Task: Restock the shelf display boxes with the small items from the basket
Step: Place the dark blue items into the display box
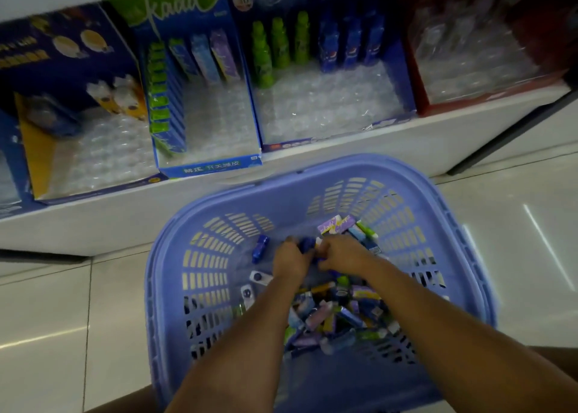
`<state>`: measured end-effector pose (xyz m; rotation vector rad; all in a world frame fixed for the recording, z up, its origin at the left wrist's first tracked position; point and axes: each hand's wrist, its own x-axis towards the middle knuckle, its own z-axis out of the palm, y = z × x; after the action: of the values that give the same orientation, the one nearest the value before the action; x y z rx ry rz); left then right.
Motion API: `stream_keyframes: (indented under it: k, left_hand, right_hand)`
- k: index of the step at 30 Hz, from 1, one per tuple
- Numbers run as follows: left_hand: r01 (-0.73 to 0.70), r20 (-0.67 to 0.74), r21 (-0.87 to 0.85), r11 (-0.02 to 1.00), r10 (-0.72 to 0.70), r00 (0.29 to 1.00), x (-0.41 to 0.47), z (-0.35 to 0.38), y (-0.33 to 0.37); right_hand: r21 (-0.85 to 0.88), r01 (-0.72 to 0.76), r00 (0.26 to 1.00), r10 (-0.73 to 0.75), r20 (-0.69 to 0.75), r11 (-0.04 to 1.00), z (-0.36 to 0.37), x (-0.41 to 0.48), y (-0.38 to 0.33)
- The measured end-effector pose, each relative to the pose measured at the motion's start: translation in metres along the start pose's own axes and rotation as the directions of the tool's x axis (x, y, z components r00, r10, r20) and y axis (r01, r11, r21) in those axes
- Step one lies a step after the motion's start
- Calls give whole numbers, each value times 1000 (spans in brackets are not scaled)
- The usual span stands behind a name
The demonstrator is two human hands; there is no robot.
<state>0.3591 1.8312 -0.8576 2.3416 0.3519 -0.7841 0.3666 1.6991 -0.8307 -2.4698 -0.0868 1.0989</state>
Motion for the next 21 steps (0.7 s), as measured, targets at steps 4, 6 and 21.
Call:
stream_keyframes:
  k: [4,6,21]
  left_hand:
    - [1,-36,48,999,1,999,11,7,8]
    - [13,-24,96,995,-11,1000,13,9,8]
    - [281,388,-888,364,265,883,-63,-83,62]
  right_hand:
    - [202,-79,996,72,44,976,-31,-14,12]
    - [403,-70,998,64,28,913,-44,-24,13]
    - [825,297,928,-351,-129,481,-127,-103,-8]
